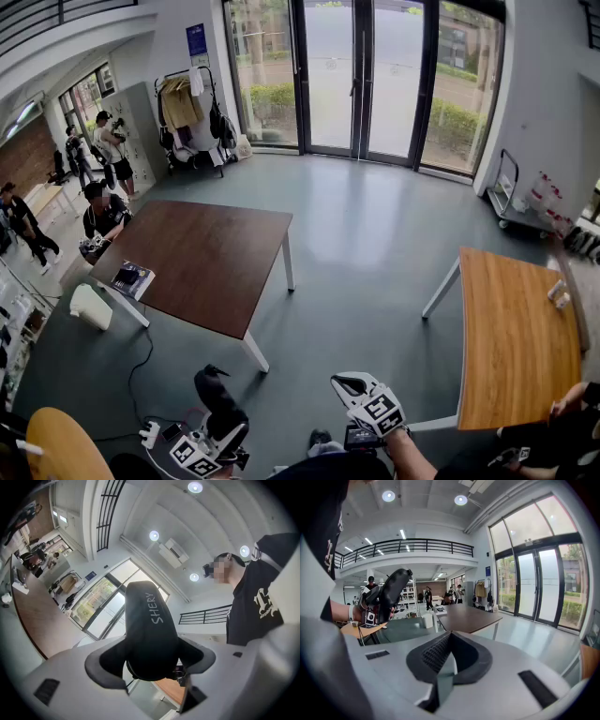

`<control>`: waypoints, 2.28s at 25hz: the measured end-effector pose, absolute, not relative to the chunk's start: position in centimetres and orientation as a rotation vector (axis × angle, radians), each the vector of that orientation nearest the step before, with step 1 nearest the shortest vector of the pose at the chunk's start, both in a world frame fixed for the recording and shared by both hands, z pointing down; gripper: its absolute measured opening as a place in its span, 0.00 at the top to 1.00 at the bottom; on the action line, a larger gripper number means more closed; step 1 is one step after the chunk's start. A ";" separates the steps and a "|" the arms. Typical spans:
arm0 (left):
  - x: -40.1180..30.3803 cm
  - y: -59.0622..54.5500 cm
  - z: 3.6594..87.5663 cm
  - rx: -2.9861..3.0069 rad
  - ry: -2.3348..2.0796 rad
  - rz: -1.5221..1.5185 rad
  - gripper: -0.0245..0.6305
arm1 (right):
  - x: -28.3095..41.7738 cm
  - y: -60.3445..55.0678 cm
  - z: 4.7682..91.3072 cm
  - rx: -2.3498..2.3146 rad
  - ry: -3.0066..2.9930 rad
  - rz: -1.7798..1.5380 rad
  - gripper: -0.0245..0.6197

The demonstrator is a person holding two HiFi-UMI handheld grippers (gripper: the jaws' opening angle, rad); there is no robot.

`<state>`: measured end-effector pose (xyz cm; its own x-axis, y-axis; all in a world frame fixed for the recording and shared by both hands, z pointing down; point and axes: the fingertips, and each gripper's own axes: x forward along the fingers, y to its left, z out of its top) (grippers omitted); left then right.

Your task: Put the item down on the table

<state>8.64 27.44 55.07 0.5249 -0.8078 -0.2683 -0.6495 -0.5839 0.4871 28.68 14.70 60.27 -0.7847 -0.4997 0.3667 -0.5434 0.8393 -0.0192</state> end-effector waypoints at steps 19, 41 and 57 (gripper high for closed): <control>13.8 21.7 54.3 2.486 -1.120 -0.663 0.45 | 36.9 10.4 60.4 0.924 -2.647 0.207 0.98; 8.9 16.6 56.0 2.441 -1.142 -0.711 0.45 | 31.4 5.5 60.5 0.844 -2.634 0.179 0.98; 2.7 8.4 56.0 2.428 -1.143 -0.731 0.45 | 25.4 -2.7 58.7 0.843 -2.621 0.141 0.98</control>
<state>2.73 8.44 55.99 0.5391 -0.7873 -0.2992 -0.6020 -0.6086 0.5169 25.36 -2.70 58.74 -0.7469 -0.5408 0.3869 -0.5792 0.8149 0.0210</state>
